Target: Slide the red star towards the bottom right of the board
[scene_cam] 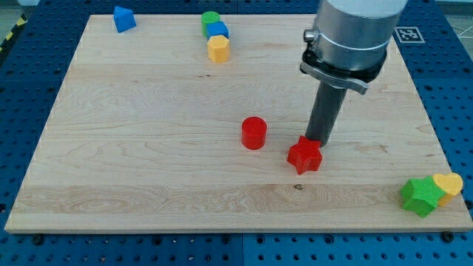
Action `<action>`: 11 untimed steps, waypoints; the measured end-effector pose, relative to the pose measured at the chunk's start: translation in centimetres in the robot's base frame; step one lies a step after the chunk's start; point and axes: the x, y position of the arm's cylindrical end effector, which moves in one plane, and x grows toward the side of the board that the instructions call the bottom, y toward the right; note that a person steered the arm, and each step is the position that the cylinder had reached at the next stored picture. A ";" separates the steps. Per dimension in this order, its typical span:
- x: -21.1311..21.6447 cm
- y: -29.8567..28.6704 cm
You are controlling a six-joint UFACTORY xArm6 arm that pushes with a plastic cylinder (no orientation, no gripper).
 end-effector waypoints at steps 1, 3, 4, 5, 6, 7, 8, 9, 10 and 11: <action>1.7 -0.8; 0.6 -1.9; 0.6 -6.2; 3.7 -6.5; 5.8 -6.5; 6.9 -5.6; 8.0 -3.4; 8.9 0.0; 9.6 1.1; 12.0 -1.0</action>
